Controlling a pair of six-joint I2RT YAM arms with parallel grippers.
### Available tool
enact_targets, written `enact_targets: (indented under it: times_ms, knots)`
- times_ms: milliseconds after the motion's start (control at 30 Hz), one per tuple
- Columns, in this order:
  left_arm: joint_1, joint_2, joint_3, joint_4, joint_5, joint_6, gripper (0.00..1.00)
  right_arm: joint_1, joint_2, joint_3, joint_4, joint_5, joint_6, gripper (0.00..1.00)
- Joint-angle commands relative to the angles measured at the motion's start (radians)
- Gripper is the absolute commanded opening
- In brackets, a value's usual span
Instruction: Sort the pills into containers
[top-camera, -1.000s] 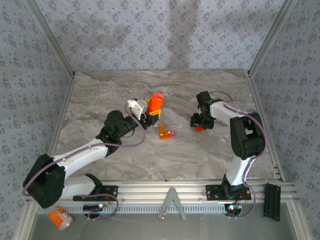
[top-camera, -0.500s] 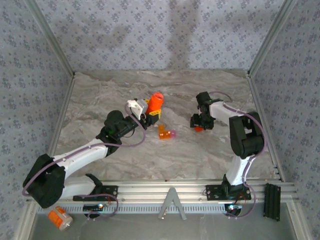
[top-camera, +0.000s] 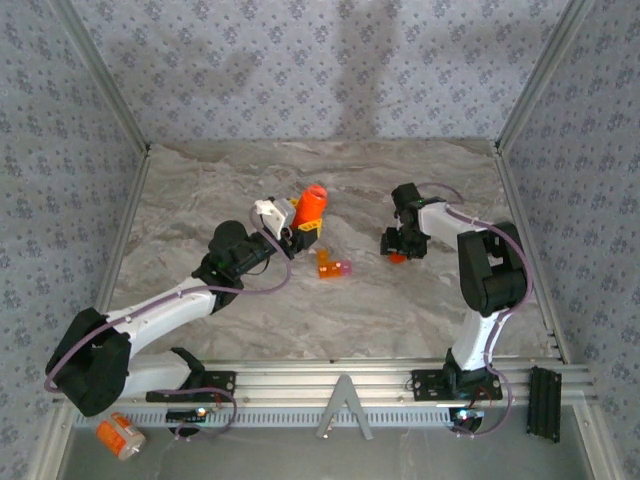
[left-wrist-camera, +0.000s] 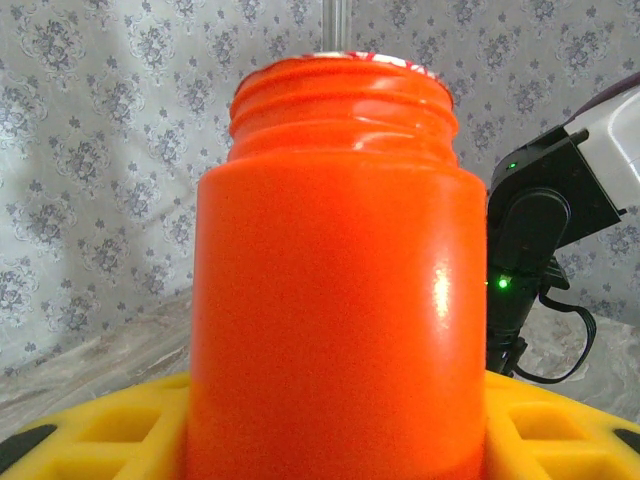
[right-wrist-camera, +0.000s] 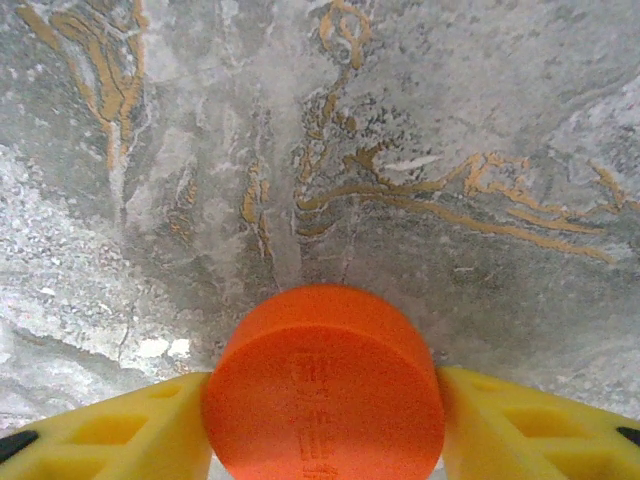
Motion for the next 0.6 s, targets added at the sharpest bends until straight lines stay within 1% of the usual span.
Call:
enact_targets:
  times_ms: [0, 33, 67, 133, 200, 333, 467, 567]
  knots:
    - [-0.008, -0.010, 0.025, 0.051, 0.024, 0.004, 0.00, 0.000, 0.008, 0.024, -0.032, -0.013, -0.015, 0.53]
    - [-0.008, -0.007, 0.022, 0.053, 0.029, 0.007, 0.00, -0.001, 0.001, 0.024, -0.033, -0.014, -0.017, 0.48]
    - [-0.008, -0.005, 0.018, 0.054, 0.031, 0.008, 0.00, -0.001, -0.006, 0.025, -0.035, -0.016, -0.017, 0.46]
    - [-0.008, 0.002, 0.013, 0.057, 0.032, 0.013, 0.00, -0.001, -0.030, 0.025, -0.043, -0.019, -0.017, 0.44]
    - [-0.009, 0.012, 0.005, 0.067, 0.030, 0.015, 0.00, 0.000, -0.060, 0.067, -0.052, -0.016, -0.019, 0.41]
    - [-0.009, 0.056, -0.007, 0.095, 0.034, 0.034, 0.00, 0.016, -0.148, 0.130, -0.112, -0.047, -0.016, 0.41]
    - [-0.003, 0.112, 0.005, 0.114, 0.094, 0.057, 0.00, 0.032, -0.226, 0.225, -0.178, -0.134, -0.013, 0.41]
    - [0.004, 0.150, 0.024, 0.111, 0.146, 0.069, 0.00, 0.035, -0.267, 0.293, -0.213, -0.241, 0.008, 0.41]
